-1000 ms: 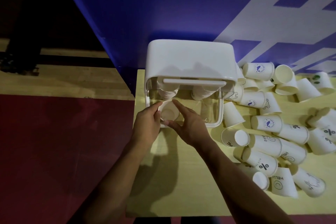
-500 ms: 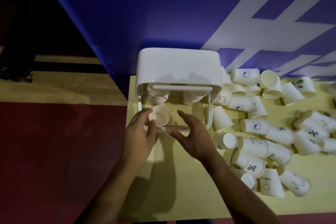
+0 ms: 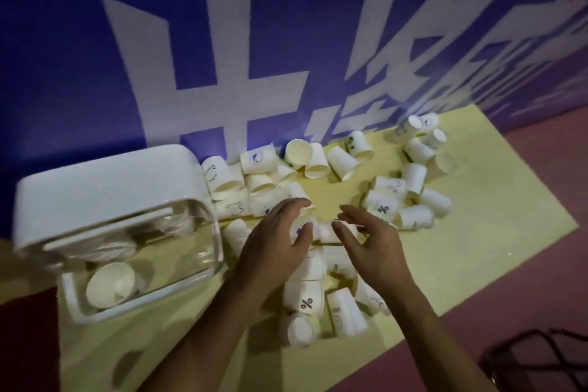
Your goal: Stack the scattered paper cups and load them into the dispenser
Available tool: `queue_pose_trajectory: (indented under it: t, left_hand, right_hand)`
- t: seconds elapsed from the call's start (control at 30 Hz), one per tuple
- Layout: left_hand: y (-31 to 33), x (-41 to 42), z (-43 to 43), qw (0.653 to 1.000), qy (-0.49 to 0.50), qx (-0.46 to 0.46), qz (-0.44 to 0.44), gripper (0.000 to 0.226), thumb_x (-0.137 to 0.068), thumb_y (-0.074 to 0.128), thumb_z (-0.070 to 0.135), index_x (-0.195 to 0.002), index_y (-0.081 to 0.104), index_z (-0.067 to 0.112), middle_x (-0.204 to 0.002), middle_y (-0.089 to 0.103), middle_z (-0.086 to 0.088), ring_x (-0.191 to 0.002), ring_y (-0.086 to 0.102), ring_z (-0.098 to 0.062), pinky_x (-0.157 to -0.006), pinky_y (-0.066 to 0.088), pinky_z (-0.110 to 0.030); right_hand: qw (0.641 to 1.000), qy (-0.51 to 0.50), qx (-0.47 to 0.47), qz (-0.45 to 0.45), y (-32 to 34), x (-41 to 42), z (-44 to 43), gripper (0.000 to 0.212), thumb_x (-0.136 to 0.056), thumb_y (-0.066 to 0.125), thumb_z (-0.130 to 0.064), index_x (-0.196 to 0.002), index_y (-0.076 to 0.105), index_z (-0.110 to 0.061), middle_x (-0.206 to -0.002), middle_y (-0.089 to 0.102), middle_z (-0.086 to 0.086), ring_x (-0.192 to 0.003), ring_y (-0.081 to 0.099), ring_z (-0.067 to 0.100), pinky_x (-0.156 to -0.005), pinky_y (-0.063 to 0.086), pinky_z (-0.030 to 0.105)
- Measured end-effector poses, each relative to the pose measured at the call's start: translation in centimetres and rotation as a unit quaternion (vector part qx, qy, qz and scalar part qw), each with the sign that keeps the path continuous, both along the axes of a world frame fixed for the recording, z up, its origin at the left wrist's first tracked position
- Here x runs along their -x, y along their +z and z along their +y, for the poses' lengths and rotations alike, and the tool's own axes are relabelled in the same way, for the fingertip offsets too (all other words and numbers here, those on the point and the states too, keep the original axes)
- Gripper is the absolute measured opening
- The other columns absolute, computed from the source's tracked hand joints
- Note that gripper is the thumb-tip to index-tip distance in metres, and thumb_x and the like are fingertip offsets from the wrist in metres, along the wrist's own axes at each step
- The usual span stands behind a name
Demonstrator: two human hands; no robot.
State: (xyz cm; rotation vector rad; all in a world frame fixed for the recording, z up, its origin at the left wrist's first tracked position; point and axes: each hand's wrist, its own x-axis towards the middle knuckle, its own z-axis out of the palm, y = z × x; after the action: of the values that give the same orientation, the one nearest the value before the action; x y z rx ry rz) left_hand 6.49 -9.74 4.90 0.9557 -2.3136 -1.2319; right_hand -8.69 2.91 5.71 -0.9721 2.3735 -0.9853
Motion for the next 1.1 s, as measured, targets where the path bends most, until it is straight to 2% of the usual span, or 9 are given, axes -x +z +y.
queue_pose_trajectory:
  t: [0.1,0.33,0.43,0.53,0.6,0.77,0.87,1.03,1.1]
  left_hand:
    - [-0.2,5.8,0.3,1.0,-0.005,-0.005,-0.015,0.041,-0.098,0.061,0.036,-0.139,0.056,0.031,-0.134,0.06,0.01,-0.117,0.059,-0.01,-0.092,0.053,-0.031]
    - [-2.7,18.5,-0.9,0.996,-0.031,0.035,-0.077,0.048,-0.095,0.063,0.04,-0.14,0.052,0.03,-0.139,0.057,0.012,-0.12,0.057,-0.011,-0.088,0.049,-0.028]
    - [-4.1,22.3,-2.9,0.982,-0.075,0.095,-0.147,0.061,-0.091,0.068,0.04,-0.146,0.045,0.031,-0.15,0.048,0.011,-0.13,0.051,-0.013,-0.093,0.047,-0.028]
    - [-6.2,25.4,-5.4,0.933,-0.162,0.188,-0.26,0.079,-0.086,0.076,0.038,-0.153,0.036,0.029,-0.16,0.038,0.003,-0.145,0.038,-0.02,-0.115,0.037,-0.039]
    - [-7.7,26.7,-6.8,0.888,-0.218,0.252,-0.317,0.085,-0.084,0.079,0.034,-0.155,0.032,0.032,-0.161,0.035,0.001,-0.147,0.033,-0.023,-0.12,0.03,-0.042]
    - [-9.8,29.1,-8.7,0.768,-0.336,0.381,-0.389,0.078,-0.09,0.069,0.012,-0.154,0.03,0.034,-0.156,0.038,-0.006,-0.136,0.04,-0.03,-0.115,0.036,-0.046]
    - [-10.2,29.8,-9.4,0.735,-0.371,0.412,-0.391,0.076,-0.09,0.069,0.012,-0.152,0.029,0.03,-0.153,0.041,-0.01,-0.132,0.044,-0.033,-0.107,0.043,-0.046]
    - [-10.3,29.5,-10.1,0.783,-0.348,0.367,-0.362,0.079,-0.089,0.075,0.032,-0.153,0.03,0.028,-0.154,0.045,0.0,-0.134,0.047,-0.025,-0.11,0.041,-0.041]
    - [-9.5,29.1,-9.9,0.862,-0.273,0.276,-0.326,0.077,-0.085,0.078,0.038,-0.148,0.036,0.029,-0.148,0.051,0.003,-0.131,0.051,-0.021,-0.108,0.041,-0.037]
  right_hand:
    - [1.0,-0.008,0.011,-0.001,-0.3,5.0,1.1,0.044,-0.092,0.068,-0.05,-0.129,0.069,-0.026,-0.11,0.073,-0.018,-0.106,0.064,-0.006,-0.091,0.051,0.019]
    - [0.999,0.004,-0.005,-0.047,-1.5,16.5,1.7,0.044,-0.093,0.069,-0.045,-0.133,0.066,-0.026,-0.113,0.073,-0.015,-0.106,0.064,-0.002,-0.087,0.048,0.008]
    - [0.999,0.016,-0.019,-0.046,-2.2,20.4,1.1,0.044,-0.094,0.07,-0.044,-0.135,0.065,-0.028,-0.114,0.072,-0.015,-0.105,0.063,-0.001,-0.091,0.051,0.02]
    - [0.997,0.034,-0.034,-0.054,-3.2,23.5,0.3,0.045,-0.094,0.069,-0.044,-0.136,0.064,-0.029,-0.113,0.071,-0.017,-0.107,0.064,0.001,-0.092,0.052,0.026]
    - [0.996,0.051,-0.048,-0.048,-4.0,25.1,-0.2,0.045,-0.095,0.069,-0.044,-0.137,0.062,-0.03,-0.115,0.07,-0.017,-0.109,0.063,0.001,-0.093,0.053,0.027]
    - [0.992,0.09,-0.068,-0.049,-6.0,27.8,-1.5,0.047,-0.096,0.067,-0.043,-0.139,0.061,-0.027,-0.121,0.071,-0.01,-0.113,0.063,0.007,-0.095,0.052,0.03]
    - [0.989,0.117,-0.079,-0.038,-7.0,29.3,-2.7,0.047,-0.096,0.069,-0.038,-0.139,0.062,-0.022,-0.122,0.071,-0.005,-0.113,0.065,0.013,-0.095,0.052,0.031]
    - [0.977,0.178,-0.11,0.026,-8.6,32.2,-6.3,0.054,-0.093,0.073,-0.031,-0.143,0.057,-0.018,-0.139,0.061,0.003,-0.121,0.06,0.021,-0.097,0.053,0.035]
    - [0.973,0.184,-0.13,0.055,-9.4,32.9,-8.1,0.061,-0.091,0.075,-0.035,-0.146,0.053,-0.019,-0.144,0.056,0.004,-0.122,0.059,0.025,-0.096,0.052,0.036]
